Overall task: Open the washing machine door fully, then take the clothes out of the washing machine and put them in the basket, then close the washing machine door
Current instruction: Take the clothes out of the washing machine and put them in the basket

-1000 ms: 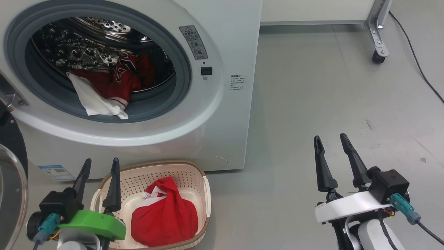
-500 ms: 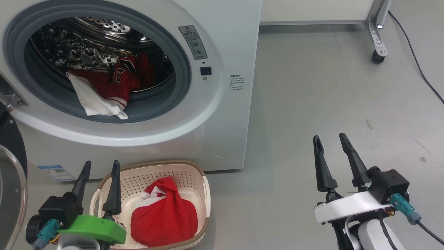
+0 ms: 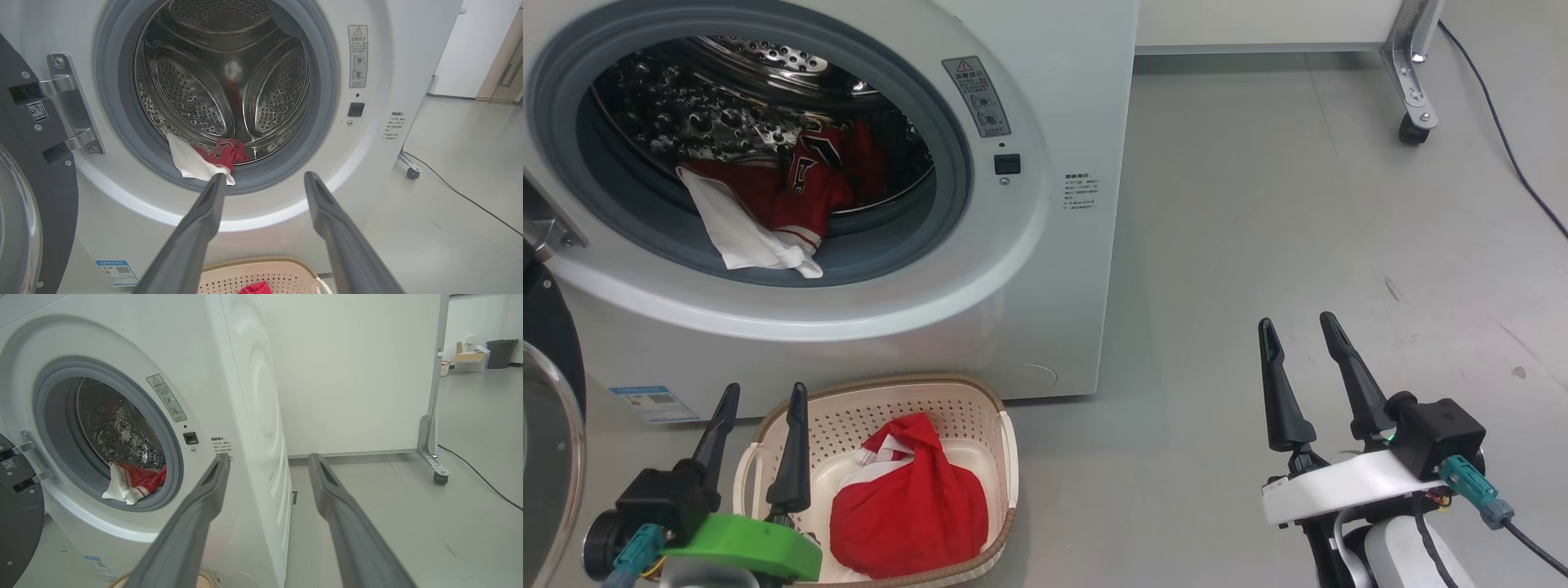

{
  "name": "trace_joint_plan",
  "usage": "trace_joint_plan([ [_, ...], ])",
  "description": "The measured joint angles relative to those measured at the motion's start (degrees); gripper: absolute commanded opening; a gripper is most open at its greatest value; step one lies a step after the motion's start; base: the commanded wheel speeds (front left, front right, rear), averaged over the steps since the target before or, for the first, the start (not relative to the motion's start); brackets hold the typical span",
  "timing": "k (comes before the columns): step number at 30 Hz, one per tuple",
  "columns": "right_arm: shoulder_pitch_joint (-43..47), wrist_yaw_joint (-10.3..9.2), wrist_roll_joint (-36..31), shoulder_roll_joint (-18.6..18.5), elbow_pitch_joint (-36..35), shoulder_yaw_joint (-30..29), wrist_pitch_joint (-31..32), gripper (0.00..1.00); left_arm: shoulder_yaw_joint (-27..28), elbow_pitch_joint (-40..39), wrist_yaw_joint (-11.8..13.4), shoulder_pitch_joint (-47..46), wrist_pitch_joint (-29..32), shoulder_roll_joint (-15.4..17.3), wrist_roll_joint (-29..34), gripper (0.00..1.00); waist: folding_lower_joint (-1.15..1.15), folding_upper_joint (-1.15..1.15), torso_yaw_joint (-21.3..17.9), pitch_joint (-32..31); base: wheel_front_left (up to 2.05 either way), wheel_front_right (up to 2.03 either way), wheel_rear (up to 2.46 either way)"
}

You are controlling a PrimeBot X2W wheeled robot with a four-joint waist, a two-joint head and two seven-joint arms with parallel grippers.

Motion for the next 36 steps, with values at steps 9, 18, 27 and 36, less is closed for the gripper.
trace_joint_plan([
  [9, 0.0, 0.0, 0.0, 0.0, -0.1, 0.1, 0.0, 1.0, 0.07, -0.48, 0.0, 0.73, 0.0, 0.0, 0.15, 1.0, 0.0, 0.0, -0.05, 0.22, 0.0, 0.0, 0.0],
  [18, -0.01, 0.0, -0.01, 0.0, -1.0, 0.25, 0.0, 1.0, 0.62, -1.44, 0.0, 0.8, 0.0, -0.02, 0.15, 1.0, 0.0, 0.0, -0.4, 1.77, 0.0, 0.0, 0.0],
  [27, -0.1, -0.07, -0.02, 0.0, -2.46, 1.1, 0.0, 1.0, 0.71, -2.23, 0.01, 0.5, 0.24, 0.82, 0.48, 1.0, 0.0, 0.0, -1.04, 5.72, 0.0, 0.0, 0.0],
  [36, -2.2, -0.58, -0.01, -0.03, -4.04, 2.97, 0.0, 1.0, 3.3, -2.23, 1.35, -6.6, 3.49, 4.38, 2.04, 1.0, 0.0, 0.0, -2.17, 11.63, 0.0, 0.0, 0.0],
])
